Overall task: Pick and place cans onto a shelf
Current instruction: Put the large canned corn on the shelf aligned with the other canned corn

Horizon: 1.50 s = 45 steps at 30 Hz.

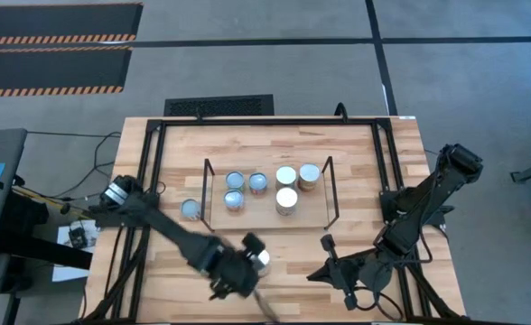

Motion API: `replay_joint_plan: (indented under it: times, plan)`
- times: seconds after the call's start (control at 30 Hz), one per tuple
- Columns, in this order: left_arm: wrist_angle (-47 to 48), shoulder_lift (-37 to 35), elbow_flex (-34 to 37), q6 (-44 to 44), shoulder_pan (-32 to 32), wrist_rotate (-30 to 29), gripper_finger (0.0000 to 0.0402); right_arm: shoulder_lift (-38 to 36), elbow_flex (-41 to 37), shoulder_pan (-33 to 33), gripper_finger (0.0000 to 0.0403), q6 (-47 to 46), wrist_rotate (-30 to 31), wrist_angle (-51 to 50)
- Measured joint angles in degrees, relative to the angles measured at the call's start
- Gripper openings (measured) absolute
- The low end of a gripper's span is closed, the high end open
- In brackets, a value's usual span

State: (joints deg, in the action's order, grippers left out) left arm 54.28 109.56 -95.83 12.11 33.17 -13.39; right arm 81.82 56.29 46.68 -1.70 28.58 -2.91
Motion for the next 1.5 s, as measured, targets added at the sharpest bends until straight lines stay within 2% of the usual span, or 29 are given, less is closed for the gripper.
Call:
replay_joint_plan:
  times: [0.2,0.5,0.8,1.0,1.5]
  plan:
    - [-6.60,0.24,0.55,10.10,-5.08,3.77,0.0000,0.00,0.00,0.24,0.0005,-0.26,0.00,-0.07]
    - [-8.92,1.30,1.44,13.95,-6.86,2.19,0.0000,0.02,0.00,0.21,0.0005,0.01,0.00,-0.14]
    - [-8.23,5.60,1.35,15.18,-6.93,0.05,0.0000,0.04,0.09,0.19,0.0005,-0.99,0.02,-1.11]
    - [-8.75,5.60,1.36,14.72,-6.91,-1.48,0.0002,0.04,0.09,0.19,0.0004,-2.41,0.00,-1.43]
    - [-1.76,4.68,-5.75,13.69,-6.07,-2.94,0.0065,0.02,0.09,0.19,0.0007,-2.94,0.00,-1.62]
